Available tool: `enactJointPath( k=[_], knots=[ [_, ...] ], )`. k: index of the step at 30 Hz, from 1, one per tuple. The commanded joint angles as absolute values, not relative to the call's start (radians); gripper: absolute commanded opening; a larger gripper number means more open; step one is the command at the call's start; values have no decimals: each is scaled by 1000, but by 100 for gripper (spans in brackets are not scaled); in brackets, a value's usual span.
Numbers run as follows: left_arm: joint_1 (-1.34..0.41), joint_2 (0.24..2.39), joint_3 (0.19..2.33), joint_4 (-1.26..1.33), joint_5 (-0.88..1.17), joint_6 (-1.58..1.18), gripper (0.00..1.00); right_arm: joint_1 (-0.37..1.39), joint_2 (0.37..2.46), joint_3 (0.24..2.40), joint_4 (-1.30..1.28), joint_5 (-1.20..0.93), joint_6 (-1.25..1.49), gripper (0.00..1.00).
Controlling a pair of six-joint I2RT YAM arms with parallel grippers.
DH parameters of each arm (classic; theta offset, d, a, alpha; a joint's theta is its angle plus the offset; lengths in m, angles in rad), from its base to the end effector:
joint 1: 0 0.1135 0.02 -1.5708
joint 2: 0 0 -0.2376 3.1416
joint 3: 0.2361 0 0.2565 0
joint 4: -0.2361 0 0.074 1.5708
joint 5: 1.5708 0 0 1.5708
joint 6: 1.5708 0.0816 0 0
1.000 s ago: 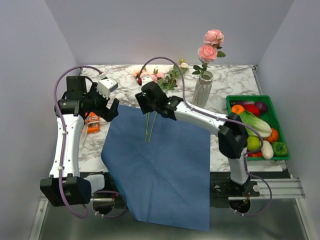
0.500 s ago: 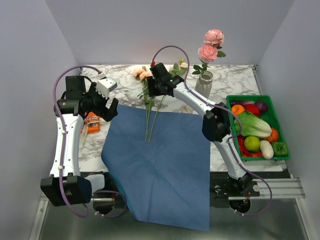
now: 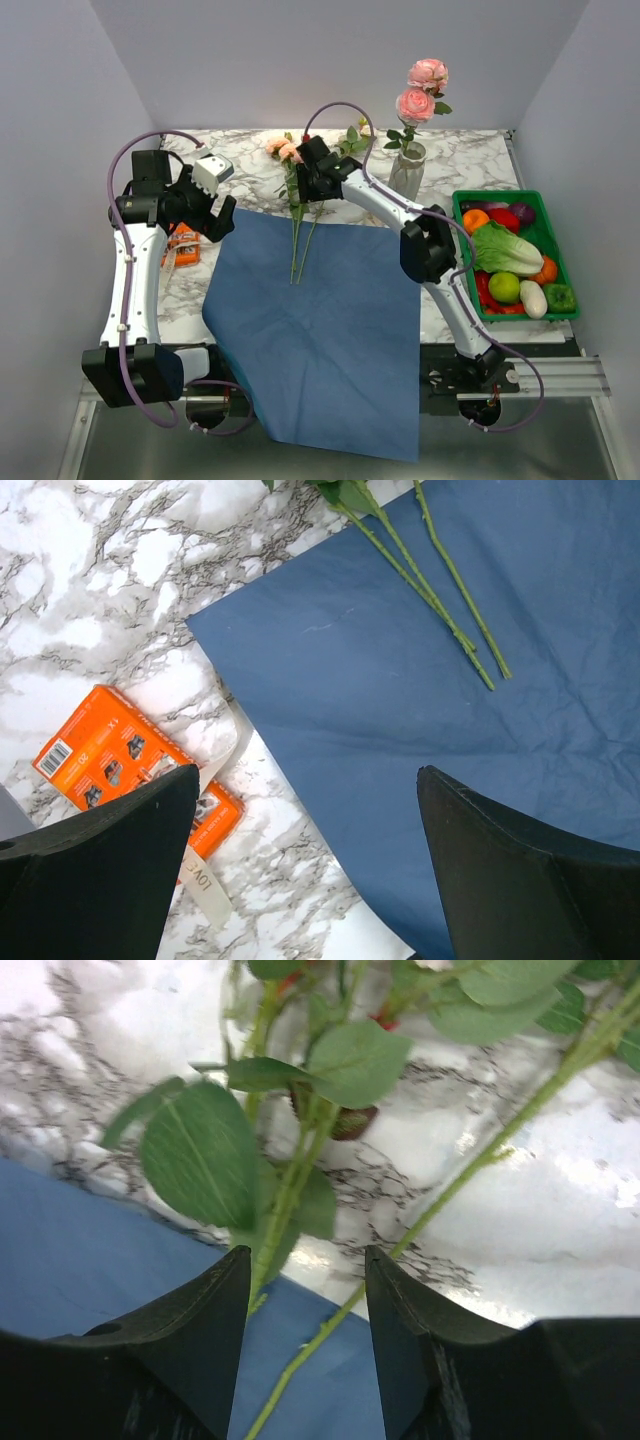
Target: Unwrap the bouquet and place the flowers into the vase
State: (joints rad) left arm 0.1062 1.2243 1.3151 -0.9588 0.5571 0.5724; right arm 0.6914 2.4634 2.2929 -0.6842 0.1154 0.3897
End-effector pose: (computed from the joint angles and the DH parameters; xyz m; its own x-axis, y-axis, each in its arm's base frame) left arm 0.2778 -0.0138 0.3100 -0.5025 0.4088 -0.7619 0.6210 0.7837 0.0110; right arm 0.4395 0.3516 0.1624 -0.7561 -0.1359 -0.6402 -0.3112 0.9352 0.1690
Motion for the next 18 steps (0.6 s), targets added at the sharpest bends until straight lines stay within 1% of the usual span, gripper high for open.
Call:
enactJointPath(
  k=[1,4,9,18],
  knots=[
    [117,1235,1302,-948,558,592,99,686,2418,2217,-716,271,423,57],
    [118,1236,1302,-946,564,591,99,667,2430,2235,-748,282,460,57],
    [120,1233,1295,-945,575,591,99,658,2503,2338,-811,259,479,57],
    [117,1310,1212,-874,534,586,99,657,2546,2364,-818,227,489,56]
  ],
)
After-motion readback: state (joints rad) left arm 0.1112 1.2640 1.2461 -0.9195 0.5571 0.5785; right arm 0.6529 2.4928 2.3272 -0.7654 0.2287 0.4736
